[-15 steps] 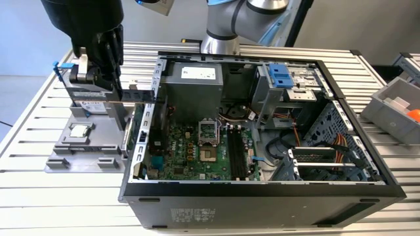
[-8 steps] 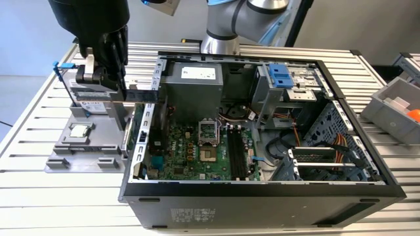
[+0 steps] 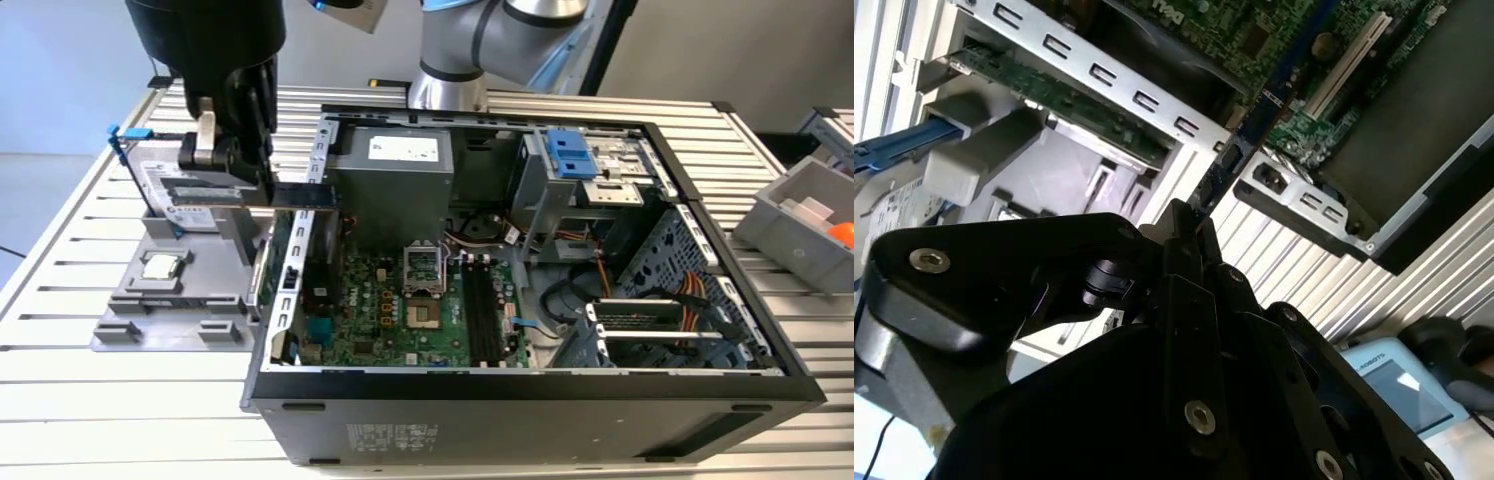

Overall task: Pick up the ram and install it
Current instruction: 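Pick up the ram and move it above insertion slot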

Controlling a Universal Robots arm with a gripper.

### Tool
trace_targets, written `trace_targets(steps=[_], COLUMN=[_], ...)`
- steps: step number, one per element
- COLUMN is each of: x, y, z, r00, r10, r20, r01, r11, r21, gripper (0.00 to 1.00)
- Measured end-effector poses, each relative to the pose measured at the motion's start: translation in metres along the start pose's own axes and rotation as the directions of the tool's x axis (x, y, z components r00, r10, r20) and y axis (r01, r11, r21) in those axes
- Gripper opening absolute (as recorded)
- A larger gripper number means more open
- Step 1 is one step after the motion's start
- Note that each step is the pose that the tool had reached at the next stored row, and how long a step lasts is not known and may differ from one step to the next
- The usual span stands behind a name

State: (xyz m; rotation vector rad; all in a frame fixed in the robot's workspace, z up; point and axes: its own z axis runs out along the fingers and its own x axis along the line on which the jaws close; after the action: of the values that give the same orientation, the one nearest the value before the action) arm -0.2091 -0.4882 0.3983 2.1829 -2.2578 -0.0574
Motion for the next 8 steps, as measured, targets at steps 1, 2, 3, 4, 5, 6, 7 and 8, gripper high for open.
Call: trace_targets(steps=[1,2,3,4,5,6,7,8], x=[-0.0001,-0.0001,-0.0002,-0.0002,-0.0003,-0.0004,-0.0004,-0.0005], y=[-0.0016,-0.0032,-0.0048,-0.0066,-0.0084,-0.0101,-0.0118,-0.0139], z=[0.0,-0.0001,-0.0001,-0.0002,-0.0003,-0.0003,-0.0003,-0.0004], r00=[1.0,1.0,1.0,1.0,1.0,1.0,1.0,1.0], r10=[0.0,0.0,0.0,0.0,0.0,0.0,0.0,0.0], r20=[0.0,0.0001,0.0,0.0,-0.0001,-0.0001,0.0,-0.0001], r01=[0.0,0.0,0.0,0.0,0.0,0.0,0.0,0.0], r11=[1.0,1.0,1.0,1.0,1.0,1.0,1.0,1.0], r21=[0.0,0.0001,0.0,0.0,-0.0001,0.0,0.0,0.0], gripper=[0.0,0.0,0.0,0.0,0.0,0.0,0.0,0.0])
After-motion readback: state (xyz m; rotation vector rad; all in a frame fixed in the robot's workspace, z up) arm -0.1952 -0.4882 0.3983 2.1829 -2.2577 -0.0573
